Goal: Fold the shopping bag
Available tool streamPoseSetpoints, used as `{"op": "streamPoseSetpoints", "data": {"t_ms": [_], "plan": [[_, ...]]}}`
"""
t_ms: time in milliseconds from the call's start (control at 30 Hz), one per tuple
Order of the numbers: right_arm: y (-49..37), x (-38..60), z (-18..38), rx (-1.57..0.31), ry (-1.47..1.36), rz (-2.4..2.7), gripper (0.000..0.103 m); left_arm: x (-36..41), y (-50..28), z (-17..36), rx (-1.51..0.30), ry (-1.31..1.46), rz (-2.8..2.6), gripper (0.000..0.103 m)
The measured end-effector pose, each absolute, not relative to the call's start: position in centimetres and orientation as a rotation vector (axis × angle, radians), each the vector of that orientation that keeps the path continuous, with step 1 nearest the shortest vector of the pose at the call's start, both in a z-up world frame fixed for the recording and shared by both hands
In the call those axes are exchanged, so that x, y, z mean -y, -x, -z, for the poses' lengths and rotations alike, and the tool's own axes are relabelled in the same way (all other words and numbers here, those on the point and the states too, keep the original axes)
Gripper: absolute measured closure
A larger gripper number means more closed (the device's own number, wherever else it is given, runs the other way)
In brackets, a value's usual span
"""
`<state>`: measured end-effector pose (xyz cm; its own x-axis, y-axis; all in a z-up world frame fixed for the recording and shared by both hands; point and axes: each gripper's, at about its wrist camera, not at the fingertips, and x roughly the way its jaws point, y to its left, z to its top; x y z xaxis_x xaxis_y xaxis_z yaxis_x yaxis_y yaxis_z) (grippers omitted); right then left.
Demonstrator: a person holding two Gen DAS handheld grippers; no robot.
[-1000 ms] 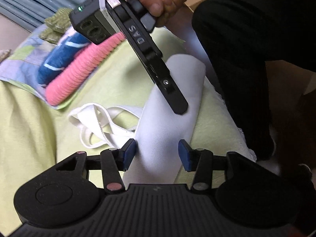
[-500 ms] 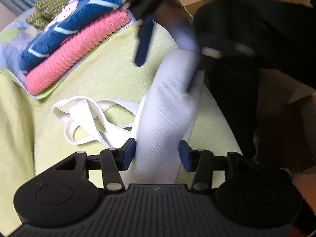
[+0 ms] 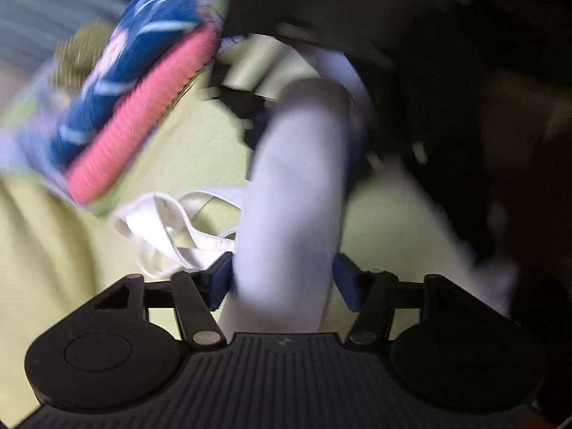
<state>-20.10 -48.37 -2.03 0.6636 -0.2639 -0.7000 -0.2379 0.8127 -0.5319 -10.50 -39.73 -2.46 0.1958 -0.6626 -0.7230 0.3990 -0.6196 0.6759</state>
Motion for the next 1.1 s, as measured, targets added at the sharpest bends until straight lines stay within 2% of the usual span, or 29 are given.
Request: {"op": "streamPoseSetpoints", "data": {"t_ms": [33, 100, 167, 300, 533, 800, 967, 1100], "plan": [[19.6, 49.0, 1.7, -0.88, 0.59, 0.001, 0.053, 39.8, 10.7, 2.7, 0.264, -1.635, 1.549, 0.041], [19.0, 50.2, 0.7, -0.904, 0.476, -0.02, 0.055, 40.6, 10.4, 1.7, 0.159, -1.592, 1.578, 0.043], [18.5, 51.4, -0.7, -0.934, 0.317, -0.058, 0.06, 40.7, 10.1, 0.5, 0.076, -1.58, 1.62, 0.047], [17.8, 53.4, -1.2, -0.995, 0.078, -0.158, 0.062, 39.7, 10.3, -0.8, -0.018, -1.622, 1.709, 0.047], [15.9, 59.0, -1.0, -1.02, -0.194, -0.232, 0.065, 37.5, 10.6, -0.1, 0.133, -1.571, 1.665, 0.041], [12.8, 66.2, 0.4, -1.073, -0.54, -0.345, 0.066, 35.1, 11.0, 0.7, 0.299, -1.506, 1.608, 0.043], [13.8, 67.5, 0.5, -1.097, -0.646, -0.393, 0.066, 36.4, 10.8, 1.4, 0.301, -1.526, 1.603, 0.037], [14.3, 67.0, 2.8, -1.092, -0.732, -0.397, 0.067, 37.7, 10.6, 2.1, 0.292, -1.549, 1.604, 0.037]]}}
